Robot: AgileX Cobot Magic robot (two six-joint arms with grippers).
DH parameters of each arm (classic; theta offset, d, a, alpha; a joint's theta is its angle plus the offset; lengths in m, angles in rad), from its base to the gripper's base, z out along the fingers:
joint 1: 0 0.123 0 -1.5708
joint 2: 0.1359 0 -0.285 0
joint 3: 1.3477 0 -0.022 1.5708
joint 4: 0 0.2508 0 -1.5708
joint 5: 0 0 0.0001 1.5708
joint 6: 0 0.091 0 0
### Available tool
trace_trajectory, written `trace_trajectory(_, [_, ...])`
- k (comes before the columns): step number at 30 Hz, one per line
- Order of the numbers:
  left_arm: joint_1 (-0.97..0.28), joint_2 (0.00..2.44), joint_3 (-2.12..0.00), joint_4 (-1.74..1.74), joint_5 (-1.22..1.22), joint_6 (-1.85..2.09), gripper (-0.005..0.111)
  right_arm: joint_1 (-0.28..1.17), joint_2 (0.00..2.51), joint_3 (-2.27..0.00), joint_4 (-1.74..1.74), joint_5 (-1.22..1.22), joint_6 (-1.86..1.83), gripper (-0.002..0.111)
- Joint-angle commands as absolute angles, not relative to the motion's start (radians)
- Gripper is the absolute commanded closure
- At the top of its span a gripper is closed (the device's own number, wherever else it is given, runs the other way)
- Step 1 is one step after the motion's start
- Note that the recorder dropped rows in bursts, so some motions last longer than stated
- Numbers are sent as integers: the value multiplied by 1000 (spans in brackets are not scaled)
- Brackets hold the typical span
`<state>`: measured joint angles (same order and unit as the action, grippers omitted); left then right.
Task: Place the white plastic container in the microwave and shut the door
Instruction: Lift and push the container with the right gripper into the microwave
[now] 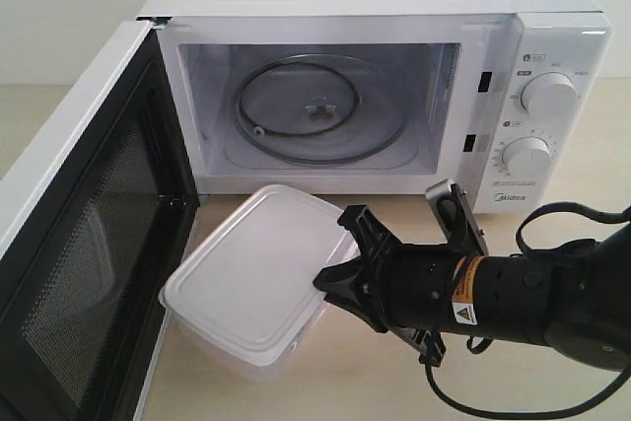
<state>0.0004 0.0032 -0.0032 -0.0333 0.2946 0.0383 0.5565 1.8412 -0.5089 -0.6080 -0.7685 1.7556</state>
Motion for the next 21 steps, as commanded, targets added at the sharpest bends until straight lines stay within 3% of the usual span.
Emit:
trace_trajectory(1, [6,0,0,-38,296,34,102,559,1837,-511,-626,-766,1737,108])
trace_trajectory(13, [6,0,0,-38,296,34,102,559,1680,-511,-511,-664,1656,108])
trace_trajectory(21, [6,0,0,-38,296,34,102,559,1666,-511,-239,-676,1575,108])
